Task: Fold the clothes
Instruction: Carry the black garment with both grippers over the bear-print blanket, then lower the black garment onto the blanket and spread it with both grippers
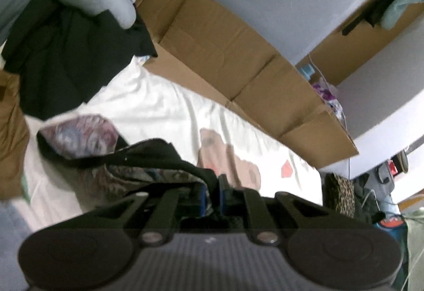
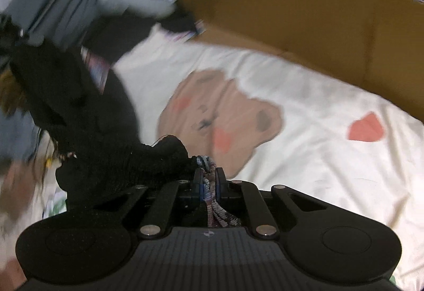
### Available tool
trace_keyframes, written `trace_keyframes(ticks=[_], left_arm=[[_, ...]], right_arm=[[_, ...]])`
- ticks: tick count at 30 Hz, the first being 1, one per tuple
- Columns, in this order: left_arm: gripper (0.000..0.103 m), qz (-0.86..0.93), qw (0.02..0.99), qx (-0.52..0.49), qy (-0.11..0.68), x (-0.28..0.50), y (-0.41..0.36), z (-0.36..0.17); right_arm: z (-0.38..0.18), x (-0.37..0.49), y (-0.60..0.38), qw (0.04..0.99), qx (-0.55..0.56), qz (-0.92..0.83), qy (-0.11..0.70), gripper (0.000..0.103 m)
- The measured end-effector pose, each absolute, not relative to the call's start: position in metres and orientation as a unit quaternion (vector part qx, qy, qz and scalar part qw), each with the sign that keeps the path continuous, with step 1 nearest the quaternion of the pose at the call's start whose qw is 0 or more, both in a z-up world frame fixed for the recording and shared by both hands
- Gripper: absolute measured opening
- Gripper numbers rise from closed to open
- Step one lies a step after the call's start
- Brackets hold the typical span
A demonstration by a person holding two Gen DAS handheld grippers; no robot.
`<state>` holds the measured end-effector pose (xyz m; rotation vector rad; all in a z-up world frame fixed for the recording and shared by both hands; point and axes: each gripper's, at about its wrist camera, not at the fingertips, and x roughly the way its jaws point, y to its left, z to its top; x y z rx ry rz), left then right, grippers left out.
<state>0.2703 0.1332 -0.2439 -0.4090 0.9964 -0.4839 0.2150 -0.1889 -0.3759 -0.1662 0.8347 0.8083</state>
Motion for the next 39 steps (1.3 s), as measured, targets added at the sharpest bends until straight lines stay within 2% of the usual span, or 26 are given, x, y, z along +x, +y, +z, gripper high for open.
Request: trace_keyframes(ticks=[13, 33, 36, 38, 39], left_arm=[[0.003, -0.231, 0.839, -0.188, 0.455, 0.353, 0.089, -0.26], [0.003, -0.243, 0.846, -0.158, 0.447, 0.453, 0.019, -0.291], [0.004, -0.241, 0.843, -0.141, 0.461, 0.463, 0.009, -0.295], [0.011, -0.239, 0.84, -0.129, 0.47, 0.47, 0.002, -0.297], [0.011, -0.238, 0.839, -0.123, 0.474, 0.472, 0.0, -0.297]], right_arm=[[-0.372, 0.243, -0.214, 0.887, -0.002, 0.293, 0.357, 0.005], [-0.364, 0.297, -0.22, 0.926, -0.03, 0.206, 0.316, 0.005], [-0.365, 0.308, -0.218, 0.93, -0.037, 0.189, 0.314, 0.005], [-0.368, 0.315, -0.216, 0.93, -0.044, 0.179, 0.318, 0.006], [-0.371, 0.319, -0.215, 0.928, -0.049, 0.173, 0.326, 0.008]])
